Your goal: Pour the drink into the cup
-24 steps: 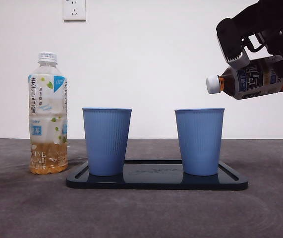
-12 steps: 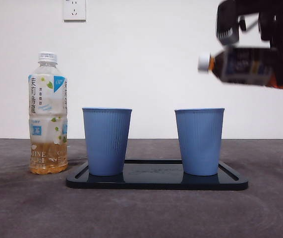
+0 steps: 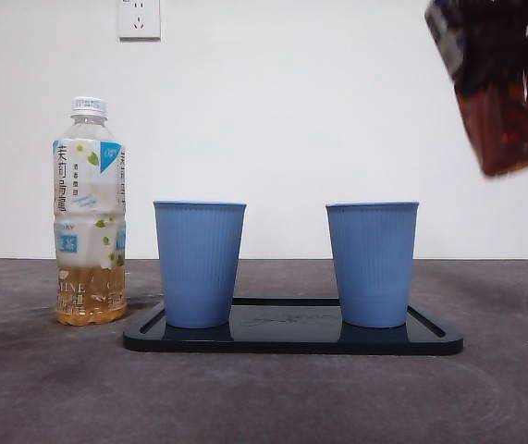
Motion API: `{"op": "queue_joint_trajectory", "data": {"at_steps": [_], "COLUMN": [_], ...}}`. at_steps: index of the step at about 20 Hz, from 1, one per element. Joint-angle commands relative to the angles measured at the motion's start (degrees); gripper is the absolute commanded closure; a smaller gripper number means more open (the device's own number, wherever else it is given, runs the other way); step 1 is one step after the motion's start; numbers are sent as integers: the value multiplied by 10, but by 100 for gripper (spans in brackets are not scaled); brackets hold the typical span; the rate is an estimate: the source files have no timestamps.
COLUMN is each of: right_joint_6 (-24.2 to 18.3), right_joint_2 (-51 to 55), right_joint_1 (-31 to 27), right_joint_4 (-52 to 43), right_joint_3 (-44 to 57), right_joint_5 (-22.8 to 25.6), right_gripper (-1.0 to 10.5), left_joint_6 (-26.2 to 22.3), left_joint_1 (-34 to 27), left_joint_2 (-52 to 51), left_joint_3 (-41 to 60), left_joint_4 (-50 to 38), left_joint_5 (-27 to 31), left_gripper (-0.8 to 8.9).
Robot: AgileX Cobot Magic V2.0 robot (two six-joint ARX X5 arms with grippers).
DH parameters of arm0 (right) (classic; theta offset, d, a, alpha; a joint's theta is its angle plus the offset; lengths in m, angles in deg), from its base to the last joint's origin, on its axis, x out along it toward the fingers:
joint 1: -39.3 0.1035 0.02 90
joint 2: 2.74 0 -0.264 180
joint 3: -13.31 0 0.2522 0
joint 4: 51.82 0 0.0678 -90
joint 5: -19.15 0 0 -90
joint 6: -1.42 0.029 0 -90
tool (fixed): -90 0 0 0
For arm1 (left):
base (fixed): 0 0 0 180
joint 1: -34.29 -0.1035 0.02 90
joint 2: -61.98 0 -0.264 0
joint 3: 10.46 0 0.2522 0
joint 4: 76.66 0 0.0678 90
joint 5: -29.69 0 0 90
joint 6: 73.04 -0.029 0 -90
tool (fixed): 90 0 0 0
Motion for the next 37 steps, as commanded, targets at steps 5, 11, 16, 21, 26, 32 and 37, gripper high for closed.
{"op": "queue_joint_trajectory", "data": {"at_steps": [5, 11, 16, 21, 26, 32, 37], "right_joint_6": [95, 107, 107, 106, 103, 103, 103], "right_joint_2": [-20, -118, -201, -245, -252, -252, -251], "right_joint_1": [-16, -44, -51, -52, -52, -52, -51], "right_joint_4": [-308, -457, -549, -584, -583, -539, -511], "right_joint_3": [154, 215, 215, 215, 215, 215, 215], "right_joint_5": [-22, -58, -69, -72, -72, -73, -71], "right_gripper": [787, 787, 787, 786, 721, 615, 577], "left_joint_6": [-5, 1, 1, 1, -1, -1, -1], "left_joint_1": [2, 2, 2, 2, 2, 2, 2], "left_joint_2": [3, 3, 3, 3, 3, 3, 3], "left_joint_3": [-12, -12, -12, -12, -12, -12, -12], "left_joint_4": [-10, -39, -45, -47, -48, -47, -47], "left_joint_5": [8, 12, 33, 35, 35, 35, 35], "left_gripper": [371, 368, 366, 366, 366, 366, 366]}}
